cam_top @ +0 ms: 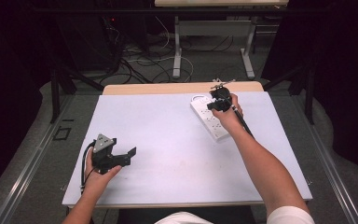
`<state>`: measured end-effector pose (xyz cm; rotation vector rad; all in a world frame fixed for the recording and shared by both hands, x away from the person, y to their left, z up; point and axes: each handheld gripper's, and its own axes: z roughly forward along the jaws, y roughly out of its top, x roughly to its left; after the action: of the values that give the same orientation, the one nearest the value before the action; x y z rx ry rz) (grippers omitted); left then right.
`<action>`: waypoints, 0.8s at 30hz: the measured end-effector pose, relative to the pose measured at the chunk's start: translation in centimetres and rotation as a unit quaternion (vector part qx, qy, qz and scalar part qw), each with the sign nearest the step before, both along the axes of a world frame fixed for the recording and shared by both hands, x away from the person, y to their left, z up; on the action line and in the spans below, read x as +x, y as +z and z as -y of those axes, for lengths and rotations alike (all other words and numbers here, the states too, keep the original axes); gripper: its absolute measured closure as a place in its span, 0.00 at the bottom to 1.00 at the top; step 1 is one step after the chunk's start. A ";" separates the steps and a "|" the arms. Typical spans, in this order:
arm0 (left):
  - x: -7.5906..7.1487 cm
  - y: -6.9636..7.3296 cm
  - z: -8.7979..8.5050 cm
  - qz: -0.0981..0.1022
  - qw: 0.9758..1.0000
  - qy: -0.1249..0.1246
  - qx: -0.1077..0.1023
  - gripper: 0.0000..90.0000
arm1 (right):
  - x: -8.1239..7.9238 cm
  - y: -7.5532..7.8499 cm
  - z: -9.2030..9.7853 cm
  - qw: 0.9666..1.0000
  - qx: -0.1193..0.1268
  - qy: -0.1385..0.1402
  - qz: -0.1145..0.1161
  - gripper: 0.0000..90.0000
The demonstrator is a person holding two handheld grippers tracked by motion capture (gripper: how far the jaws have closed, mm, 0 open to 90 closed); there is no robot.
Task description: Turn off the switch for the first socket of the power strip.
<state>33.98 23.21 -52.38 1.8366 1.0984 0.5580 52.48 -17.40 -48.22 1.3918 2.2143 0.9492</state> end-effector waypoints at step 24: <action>0.0 0.0 0.0 0.001 1.000 0.000 -0.001 0.11 | -5.3 1.2 0.3 0.998 0.015 0.065 0.017 0.72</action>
<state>34.00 23.24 -52.35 1.8349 1.0960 0.5589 47.20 -17.71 -47.05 1.2469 2.2967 1.0467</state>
